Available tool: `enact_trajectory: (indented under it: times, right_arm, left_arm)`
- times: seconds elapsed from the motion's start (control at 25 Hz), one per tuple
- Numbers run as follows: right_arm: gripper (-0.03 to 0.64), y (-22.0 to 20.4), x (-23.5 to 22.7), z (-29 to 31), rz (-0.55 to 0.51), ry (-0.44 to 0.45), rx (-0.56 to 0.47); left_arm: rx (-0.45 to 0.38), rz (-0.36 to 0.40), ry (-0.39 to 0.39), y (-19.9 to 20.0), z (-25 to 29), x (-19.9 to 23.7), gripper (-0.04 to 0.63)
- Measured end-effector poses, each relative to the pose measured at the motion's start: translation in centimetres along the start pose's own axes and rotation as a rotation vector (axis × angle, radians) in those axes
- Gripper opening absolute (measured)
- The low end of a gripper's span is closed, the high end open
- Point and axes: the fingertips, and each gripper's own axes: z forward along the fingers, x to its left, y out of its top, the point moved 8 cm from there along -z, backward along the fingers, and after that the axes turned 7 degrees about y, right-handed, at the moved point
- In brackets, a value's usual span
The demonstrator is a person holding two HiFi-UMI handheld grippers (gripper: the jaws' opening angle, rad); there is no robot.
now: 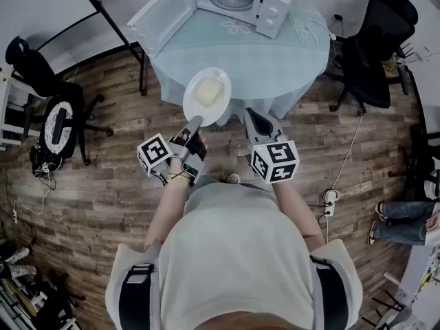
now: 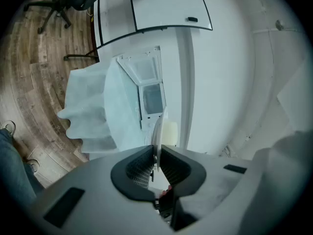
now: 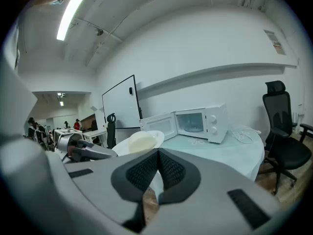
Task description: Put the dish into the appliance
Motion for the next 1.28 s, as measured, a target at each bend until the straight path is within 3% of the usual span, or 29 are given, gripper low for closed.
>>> enact_trajectory:
  times: [0.8, 1.28]
  right_arm:
    - [0.005, -0.8, -1.8, -1.6, 0.011, 0.041, 0.020]
    - [0.005, -0.5, -3.1, -0.8, 0.025, 0.054, 0.029]
  left_arm:
    - [-0.070, -0.028, 0.009, -3.2, 0.8, -0.6, 0.040]
    - [-0.067, -0.042, 0.052, -1.7, 2.8, -0.1, 0.040]
